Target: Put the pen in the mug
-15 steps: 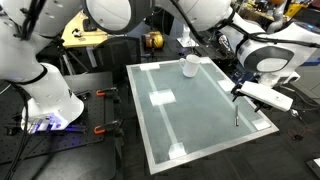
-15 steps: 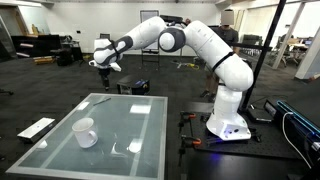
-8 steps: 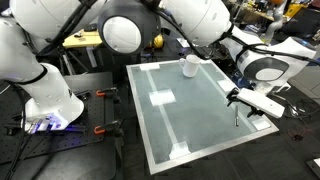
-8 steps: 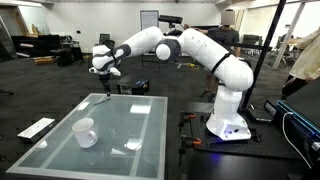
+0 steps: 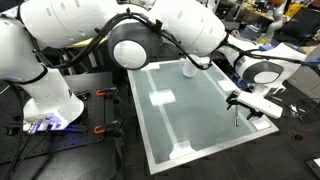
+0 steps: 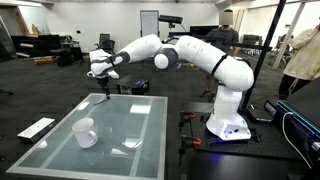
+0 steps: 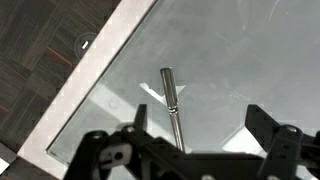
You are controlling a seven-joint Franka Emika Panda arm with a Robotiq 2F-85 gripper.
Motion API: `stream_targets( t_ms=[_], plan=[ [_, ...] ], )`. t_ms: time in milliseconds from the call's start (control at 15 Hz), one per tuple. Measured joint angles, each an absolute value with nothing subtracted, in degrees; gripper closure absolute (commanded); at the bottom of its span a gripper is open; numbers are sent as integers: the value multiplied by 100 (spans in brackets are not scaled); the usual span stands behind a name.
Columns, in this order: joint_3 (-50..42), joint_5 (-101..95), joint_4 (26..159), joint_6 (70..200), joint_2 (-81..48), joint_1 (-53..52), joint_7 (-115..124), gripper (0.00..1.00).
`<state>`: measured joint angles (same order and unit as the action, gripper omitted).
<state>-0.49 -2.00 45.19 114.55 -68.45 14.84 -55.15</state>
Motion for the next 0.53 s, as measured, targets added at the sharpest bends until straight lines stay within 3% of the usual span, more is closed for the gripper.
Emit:
stream_targets(
  t_ms=[533],
  plan=[
    [-50, -257, 3854, 11455, -7324, 1425, -5515, 0]
  ],
)
